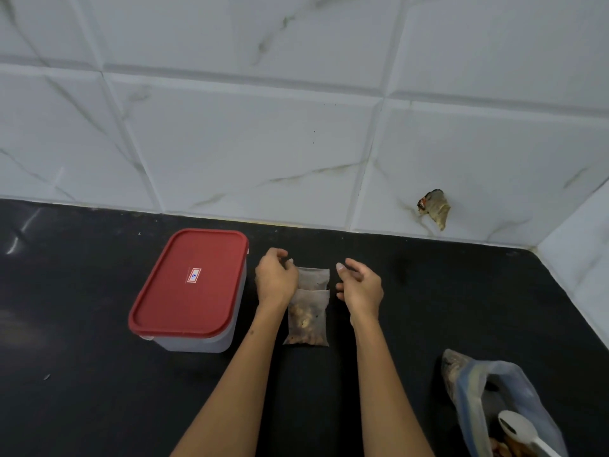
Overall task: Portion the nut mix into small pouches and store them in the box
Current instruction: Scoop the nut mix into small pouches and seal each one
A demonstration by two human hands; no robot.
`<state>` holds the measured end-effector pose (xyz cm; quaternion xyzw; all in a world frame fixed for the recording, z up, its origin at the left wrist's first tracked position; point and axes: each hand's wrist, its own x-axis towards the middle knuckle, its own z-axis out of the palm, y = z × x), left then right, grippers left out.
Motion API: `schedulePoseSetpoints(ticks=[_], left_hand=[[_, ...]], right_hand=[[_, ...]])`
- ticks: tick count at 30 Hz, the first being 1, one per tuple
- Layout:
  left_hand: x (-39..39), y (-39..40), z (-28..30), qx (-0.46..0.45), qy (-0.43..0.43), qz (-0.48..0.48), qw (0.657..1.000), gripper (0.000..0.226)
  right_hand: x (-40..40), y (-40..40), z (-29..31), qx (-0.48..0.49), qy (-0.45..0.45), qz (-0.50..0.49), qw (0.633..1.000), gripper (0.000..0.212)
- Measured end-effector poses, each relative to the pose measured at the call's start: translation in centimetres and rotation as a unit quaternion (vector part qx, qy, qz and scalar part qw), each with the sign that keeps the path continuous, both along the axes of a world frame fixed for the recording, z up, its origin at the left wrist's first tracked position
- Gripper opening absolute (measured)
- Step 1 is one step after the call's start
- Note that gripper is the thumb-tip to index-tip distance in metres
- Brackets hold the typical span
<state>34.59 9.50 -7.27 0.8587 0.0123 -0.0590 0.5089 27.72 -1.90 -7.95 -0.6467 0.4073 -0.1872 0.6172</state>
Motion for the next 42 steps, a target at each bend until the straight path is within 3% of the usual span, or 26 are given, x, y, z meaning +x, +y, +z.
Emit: schedulePoseSetpoints(ticks=[3, 8, 16, 22, 25, 29, 35, 42], left_hand=[[-2.1, -0.2, 2.2, 0.002, -0.048, -0.022, 0.999, 0.028], [-8.5, -1.4, 5.9, -0.067, -0.105, -0.084, 0.989, 0.022], [-18.9, -5.6, 7.0, -0.184, -0.073, -0.148, 0.969, 0.014], [-26.4, -10.2, 6.8, -0.230, -0.042, -0.223, 0.946, 0.015], [-31.2, -13.2, 6.2, -0.258, 0.019, -0.275, 0.926, 0.010], [-37.1, -16.4, 4.4, -0.247, 0.139, -0.344, 0.895, 0.007], [-42.3, -18.8, 3.2, -0.195, 0.300, -0.358, 0.863, 0.035], [-44.2, -19.8, 3.2, -0.195, 0.378, -0.324, 0.845, 0.035]], right_hand=[[-2.0, 0.3, 1.7, -0.030, -0.023, 0.004, 0.999, 0.029], [-7.5, 0.5, 4.9, -0.076, -0.069, 0.011, 0.995, 0.024], [-18.9, -2.1, 8.3, -0.136, -0.125, -0.083, 0.979, 0.014], [-27.6, -6.1, 9.3, -0.179, -0.103, -0.175, 0.963, 0.014], [-32.6, -8.7, 8.9, -0.225, -0.047, -0.239, 0.944, 0.019], [-38.6, -11.2, 7.3, -0.253, 0.102, -0.303, 0.913, 0.024], [-43.8, -12.9, 3.7, -0.209, 0.293, -0.301, 0.883, 0.025], [-44.6, -13.4, 1.8, -0.177, 0.342, -0.274, 0.881, 0.028]])
